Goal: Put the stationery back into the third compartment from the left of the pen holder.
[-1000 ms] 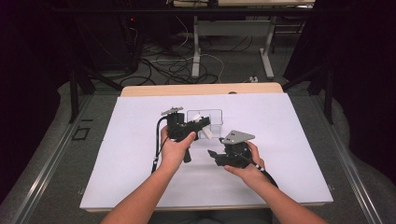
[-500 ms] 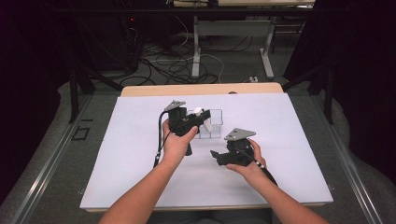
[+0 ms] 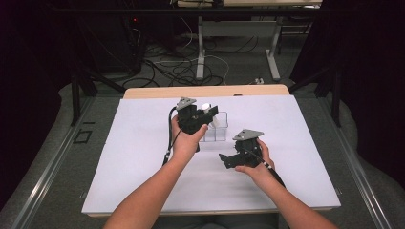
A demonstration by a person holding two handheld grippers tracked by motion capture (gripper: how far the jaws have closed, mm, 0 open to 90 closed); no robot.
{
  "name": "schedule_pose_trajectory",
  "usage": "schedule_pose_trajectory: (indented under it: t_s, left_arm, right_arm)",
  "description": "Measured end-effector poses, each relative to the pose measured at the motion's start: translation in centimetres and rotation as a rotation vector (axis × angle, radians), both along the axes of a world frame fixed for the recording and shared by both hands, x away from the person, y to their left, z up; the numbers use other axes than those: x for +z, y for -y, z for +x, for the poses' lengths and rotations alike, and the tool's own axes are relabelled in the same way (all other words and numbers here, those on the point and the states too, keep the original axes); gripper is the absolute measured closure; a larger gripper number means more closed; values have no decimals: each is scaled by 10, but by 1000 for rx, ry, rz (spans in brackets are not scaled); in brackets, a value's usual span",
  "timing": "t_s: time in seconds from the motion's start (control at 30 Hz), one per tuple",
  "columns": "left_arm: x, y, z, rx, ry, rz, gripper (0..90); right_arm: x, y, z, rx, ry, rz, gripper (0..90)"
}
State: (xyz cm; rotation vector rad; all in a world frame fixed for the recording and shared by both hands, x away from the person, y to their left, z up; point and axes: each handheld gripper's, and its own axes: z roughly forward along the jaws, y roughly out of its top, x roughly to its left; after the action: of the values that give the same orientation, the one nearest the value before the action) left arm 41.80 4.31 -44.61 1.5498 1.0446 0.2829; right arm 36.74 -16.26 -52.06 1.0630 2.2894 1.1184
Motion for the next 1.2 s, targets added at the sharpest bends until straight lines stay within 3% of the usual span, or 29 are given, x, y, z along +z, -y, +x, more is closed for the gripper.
schedule_pose_trajectory:
  t_s: [0.13,0.37,0.57,1.2]
  left_arm:
    - [-1,6,3,7,22,25,662]
    - [-6,19,10,22,45,66,662]
    - [-12,28,15,28,68,108,662]
    - [-31,37,27,42,24,144,662]
  right_arm:
    - [-2,3,2,-17,-25,-4,0]
    - [-4,6,4,-19,-2,-5,0]
    - [-4,7,5,-40,-14,16,0]
    - [-6,7,6,-35,-28,22,0]
